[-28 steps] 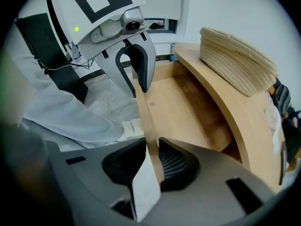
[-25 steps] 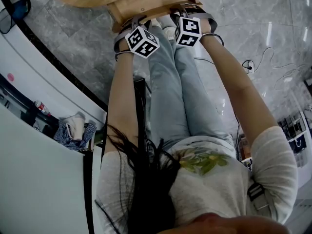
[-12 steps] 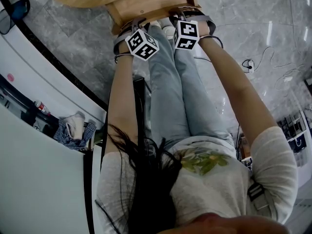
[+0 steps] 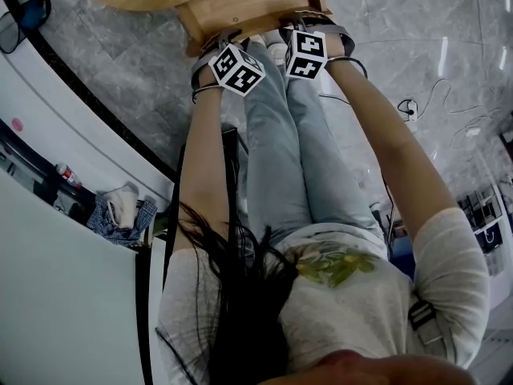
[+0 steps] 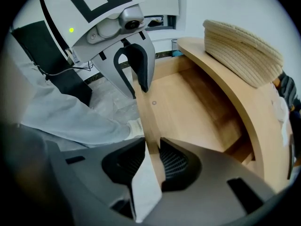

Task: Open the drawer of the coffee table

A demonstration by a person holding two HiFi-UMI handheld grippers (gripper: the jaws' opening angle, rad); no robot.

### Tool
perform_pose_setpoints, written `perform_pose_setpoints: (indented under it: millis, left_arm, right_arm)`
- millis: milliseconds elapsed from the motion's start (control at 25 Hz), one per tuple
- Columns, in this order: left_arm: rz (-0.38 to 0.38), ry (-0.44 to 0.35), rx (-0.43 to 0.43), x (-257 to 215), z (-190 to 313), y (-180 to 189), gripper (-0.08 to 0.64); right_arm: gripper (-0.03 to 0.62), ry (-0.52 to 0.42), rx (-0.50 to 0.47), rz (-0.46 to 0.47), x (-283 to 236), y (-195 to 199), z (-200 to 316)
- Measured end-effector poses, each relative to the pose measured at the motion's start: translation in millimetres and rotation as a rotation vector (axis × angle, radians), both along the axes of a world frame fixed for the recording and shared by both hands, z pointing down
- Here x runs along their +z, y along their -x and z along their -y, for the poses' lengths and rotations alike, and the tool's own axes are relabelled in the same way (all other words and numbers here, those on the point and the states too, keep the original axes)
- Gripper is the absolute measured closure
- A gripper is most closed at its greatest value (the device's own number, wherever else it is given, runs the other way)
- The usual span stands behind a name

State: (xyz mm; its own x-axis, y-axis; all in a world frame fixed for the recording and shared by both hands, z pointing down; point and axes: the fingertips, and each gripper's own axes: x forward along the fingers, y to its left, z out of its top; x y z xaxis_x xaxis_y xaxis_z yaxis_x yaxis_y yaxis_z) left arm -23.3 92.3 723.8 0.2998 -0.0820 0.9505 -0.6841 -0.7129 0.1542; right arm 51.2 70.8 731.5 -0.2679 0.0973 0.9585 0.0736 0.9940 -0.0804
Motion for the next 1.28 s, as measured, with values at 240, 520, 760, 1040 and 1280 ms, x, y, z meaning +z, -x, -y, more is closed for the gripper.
perform_pose_setpoints:
  millis: [240,520,760,1040,1280]
  left_arm:
    - [-0.043,0.003,-0.108,-12,9,2,0.500]
    - [-0.114,-0.074,-0.318,-52,27,2,0.537]
    - [-0.155,-0.183,-0.483,-99,39,2,0.543]
    - [-0.214,-0.313,-0.610,-165,52,2,0.543]
    - [-0.252,-0.382,-0.624,-229,39,-7,0.543]
  right_arm:
    - [0.500,0.004,0.040,0.020,-6,1,3]
    - [0.581,0.097,0.399,0.159,-54,13,21]
    - [0.583,0.141,0.554,0.243,-106,21,22]
    - [0.584,0.086,0.687,0.380,-179,22,39]
    - [0.586,0.063,0.733,0.457,-240,14,28]
